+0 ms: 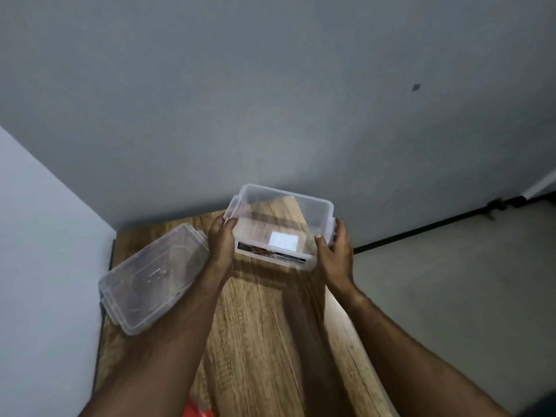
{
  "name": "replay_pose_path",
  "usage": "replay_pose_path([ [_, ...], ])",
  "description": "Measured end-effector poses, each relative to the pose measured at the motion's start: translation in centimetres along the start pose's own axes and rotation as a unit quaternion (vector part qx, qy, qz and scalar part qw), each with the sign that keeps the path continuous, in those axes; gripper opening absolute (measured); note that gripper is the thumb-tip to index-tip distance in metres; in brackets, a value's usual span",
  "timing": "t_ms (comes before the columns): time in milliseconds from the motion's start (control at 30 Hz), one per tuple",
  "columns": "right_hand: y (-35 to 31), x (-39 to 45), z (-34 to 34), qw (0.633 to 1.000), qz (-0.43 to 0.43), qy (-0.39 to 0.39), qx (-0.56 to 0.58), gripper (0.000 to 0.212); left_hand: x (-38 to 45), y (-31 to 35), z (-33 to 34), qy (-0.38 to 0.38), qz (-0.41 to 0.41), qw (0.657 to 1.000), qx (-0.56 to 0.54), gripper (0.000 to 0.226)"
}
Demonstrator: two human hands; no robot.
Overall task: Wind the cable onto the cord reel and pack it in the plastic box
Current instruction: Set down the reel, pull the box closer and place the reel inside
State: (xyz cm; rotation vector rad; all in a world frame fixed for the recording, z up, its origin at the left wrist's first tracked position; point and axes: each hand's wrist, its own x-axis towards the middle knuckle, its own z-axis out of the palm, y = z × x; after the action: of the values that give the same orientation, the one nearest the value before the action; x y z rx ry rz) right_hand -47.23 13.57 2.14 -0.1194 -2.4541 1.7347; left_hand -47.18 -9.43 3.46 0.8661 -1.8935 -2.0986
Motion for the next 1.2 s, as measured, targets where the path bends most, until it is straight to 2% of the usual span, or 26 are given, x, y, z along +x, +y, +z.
replay_pose_path([
  [133,-0.5,-0.2,0.3,1.0,-0.004,0.005,0.008,0.033,-0.5,0.0,0.2,0.016,-0.012,1.0,-0.014,0.027],
  [300,-2.0,-0.6,-0.2,1.0,-0.007,0.016,0.002,0.048,-2.8,0.2,0.1,0.005,-0.031,0.999,-0.026,0.037],
  [367,-2.4,-0.9,-0.9,1.0,-0.009,0.015,0.0,0.047,-4.1,0.2,-0.2,0.013,-0.033,0.999,-0.028,0.04],
  [500,-1.8,-1.6,-2.2,1.0,-0.016,-0.018,0.012,0.046,-8.3,0.6,-0.6,0.031,-0.035,0.998,-0.039,0.026],
  [700,-0.8,-3.9,-4.0,0.999,-0.005,-0.044,0.016,0.051,-14.6,-0.3,-1.8,0.061,-0.014,0.997,-0.044,0.04],
  [900,-2.4,-8.0,-6.8,0.996,-0.022,-0.085,0.021,0.033,-20.7,-1.3,-3.0,0.077,0.013,0.996,-0.04,0.04],
  [1200,-3.0,-13.1,-11.3,0.987,-0.014,-0.145,0.065,0.035,-27.5,-4.9,-3.0,0.088,0.004,0.996,-0.024,0.034],
])
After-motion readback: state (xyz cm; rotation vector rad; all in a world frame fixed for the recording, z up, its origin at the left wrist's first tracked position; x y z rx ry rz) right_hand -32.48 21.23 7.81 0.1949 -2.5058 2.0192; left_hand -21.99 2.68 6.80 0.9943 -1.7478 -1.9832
